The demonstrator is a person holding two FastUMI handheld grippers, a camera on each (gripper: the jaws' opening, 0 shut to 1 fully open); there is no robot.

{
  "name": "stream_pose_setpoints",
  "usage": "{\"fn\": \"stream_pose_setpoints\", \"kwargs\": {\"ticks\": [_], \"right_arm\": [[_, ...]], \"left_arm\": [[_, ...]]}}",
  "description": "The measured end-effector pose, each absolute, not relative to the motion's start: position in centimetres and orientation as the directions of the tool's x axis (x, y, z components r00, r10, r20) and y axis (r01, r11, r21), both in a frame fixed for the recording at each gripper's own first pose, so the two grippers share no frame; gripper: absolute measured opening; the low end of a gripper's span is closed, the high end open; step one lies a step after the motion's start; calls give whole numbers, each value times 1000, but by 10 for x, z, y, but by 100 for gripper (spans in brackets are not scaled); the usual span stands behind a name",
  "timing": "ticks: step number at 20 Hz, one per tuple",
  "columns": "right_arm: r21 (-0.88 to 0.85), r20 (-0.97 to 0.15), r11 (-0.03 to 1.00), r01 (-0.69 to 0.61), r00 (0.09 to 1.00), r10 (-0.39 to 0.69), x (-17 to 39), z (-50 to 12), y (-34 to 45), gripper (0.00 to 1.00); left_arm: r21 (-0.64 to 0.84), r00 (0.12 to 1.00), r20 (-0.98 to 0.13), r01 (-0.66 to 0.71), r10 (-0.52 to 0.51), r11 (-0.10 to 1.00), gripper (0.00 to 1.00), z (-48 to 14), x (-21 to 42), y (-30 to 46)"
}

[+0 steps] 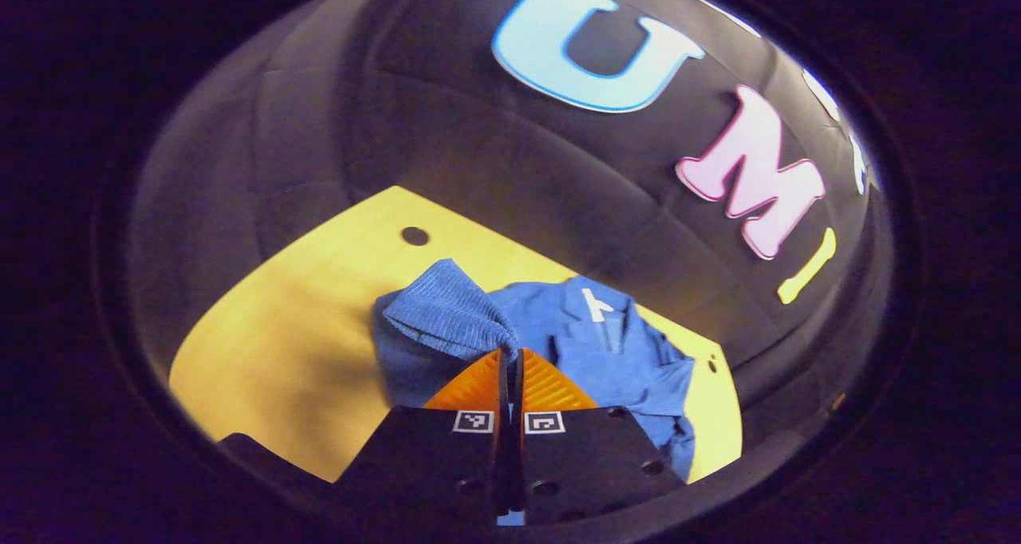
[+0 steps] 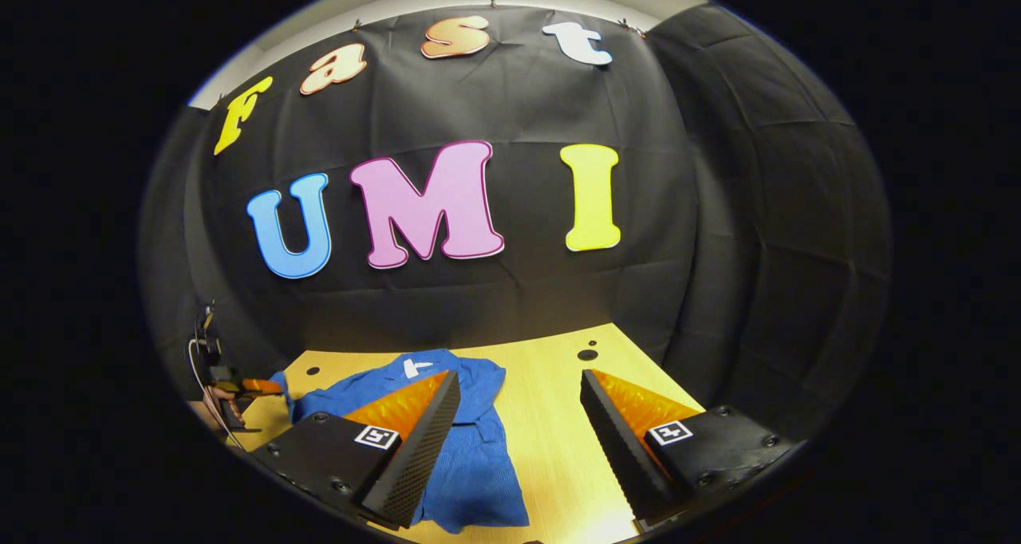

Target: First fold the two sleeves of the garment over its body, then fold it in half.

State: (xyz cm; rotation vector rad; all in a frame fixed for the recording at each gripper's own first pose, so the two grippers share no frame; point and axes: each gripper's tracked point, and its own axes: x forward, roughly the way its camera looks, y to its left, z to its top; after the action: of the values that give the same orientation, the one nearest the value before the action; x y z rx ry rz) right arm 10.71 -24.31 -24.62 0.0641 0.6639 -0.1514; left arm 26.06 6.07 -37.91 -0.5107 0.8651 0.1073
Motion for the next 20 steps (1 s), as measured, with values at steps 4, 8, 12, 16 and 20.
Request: {"fn": "stream_pose_setpoints", "kwargs": {"ticks": [4, 8, 12, 16, 20], "right_arm": [[-9, -642, 985, 170, 755, -137, 94, -261, -266, 97], [-2, -690, 983, 186, 711, -136, 75, -282, -262, 97], [-7, -757, 987, 162, 643, -111, 38, -319, -253, 97], [11, -839, 987, 160, 538, -78, 12, -369, -233, 97], [29, -922, 987, 159, 387, -35, -28, -420, -212, 98]], "left_arm": [[-502, 651, -677, -67, -343, 862, 0, -380, 325, -86], [-561, 607, -650, 24, -458, 828, 31, -395, 347, -187], [-487, 612, -673, 56, -416, 871, 85, -402, 339, -203], [-310, 643, -714, 64, -277, 949, 85, -393, 270, -143], [-162, 555, -817, 41, -157, 986, 85, -389, 153, -76]]}}
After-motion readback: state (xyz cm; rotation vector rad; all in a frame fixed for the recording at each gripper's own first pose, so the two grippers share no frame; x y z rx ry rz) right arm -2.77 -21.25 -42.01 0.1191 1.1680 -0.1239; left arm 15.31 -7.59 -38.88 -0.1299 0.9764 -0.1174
